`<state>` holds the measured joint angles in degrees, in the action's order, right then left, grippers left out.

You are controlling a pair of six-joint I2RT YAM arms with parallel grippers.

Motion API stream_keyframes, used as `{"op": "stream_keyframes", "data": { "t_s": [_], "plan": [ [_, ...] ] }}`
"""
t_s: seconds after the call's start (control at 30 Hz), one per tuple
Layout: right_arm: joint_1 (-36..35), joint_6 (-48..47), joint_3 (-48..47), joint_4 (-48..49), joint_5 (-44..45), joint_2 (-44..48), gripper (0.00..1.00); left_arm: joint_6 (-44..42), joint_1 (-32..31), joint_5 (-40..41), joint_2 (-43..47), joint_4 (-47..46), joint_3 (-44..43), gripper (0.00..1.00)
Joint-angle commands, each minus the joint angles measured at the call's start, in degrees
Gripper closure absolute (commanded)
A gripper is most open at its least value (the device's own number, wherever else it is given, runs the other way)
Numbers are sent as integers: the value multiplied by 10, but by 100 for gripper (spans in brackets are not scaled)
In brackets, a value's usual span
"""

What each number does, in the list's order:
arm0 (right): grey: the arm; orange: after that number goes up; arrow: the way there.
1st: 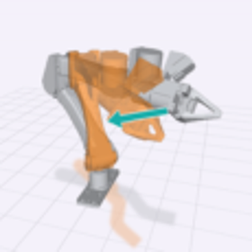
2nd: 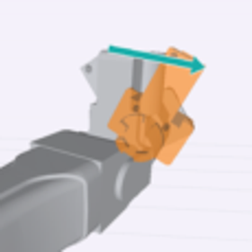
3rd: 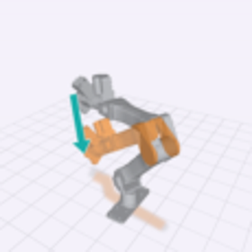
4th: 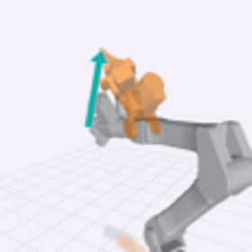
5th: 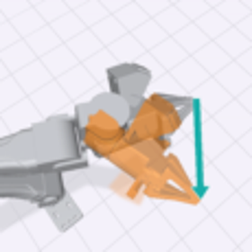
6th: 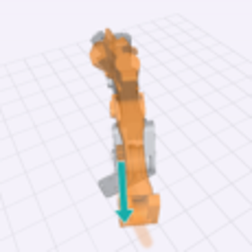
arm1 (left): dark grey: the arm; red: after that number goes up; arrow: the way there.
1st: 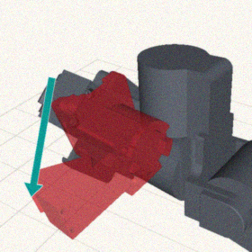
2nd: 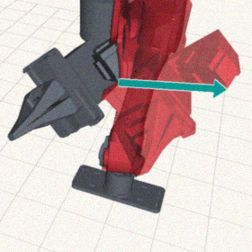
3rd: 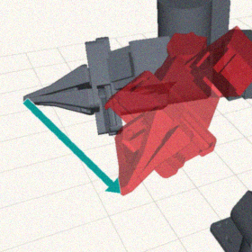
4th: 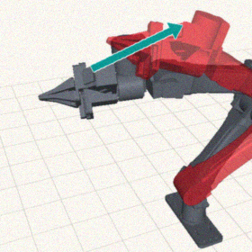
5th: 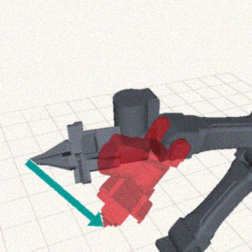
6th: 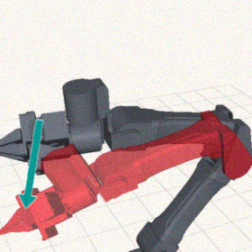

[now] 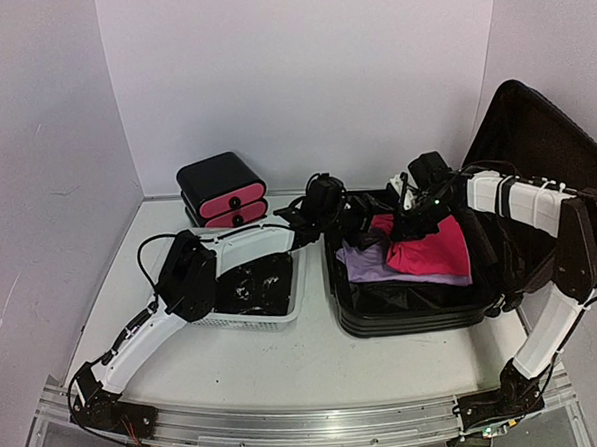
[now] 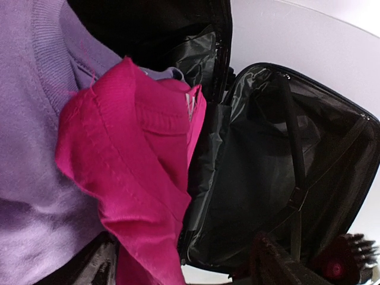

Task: Open, take out, and arrange the luggage

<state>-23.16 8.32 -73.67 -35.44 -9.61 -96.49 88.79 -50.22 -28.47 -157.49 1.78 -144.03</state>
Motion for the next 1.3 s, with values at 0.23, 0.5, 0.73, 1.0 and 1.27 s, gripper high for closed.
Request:
{"op": "stream_keyframes", "data": {
  "t_s": [0.23, 0.5, 0.73, 1.0, 1.27],
  "plan": [
    [-1, -18, 9, 20, -20, 46, 100, 54, -19, 62, -67, -44, -69, 42],
    [-1, -26, 12, 15, -23, 54, 100, 6, -16, 83, -78, -66, -79, 72],
    [-1, -8, 6, -26, -9, 81, 74, -133, -8, 79, -22, -69, -42, 100],
    [-1, 27, -11, -136, 82, 200, 31, -308, -21, 82, 119, -62, 94, 100],
    [-1, 25, 10, -174, 122, 288, 30, -407, -48, 107, 205, -30, 156, 100]
  ]
}}
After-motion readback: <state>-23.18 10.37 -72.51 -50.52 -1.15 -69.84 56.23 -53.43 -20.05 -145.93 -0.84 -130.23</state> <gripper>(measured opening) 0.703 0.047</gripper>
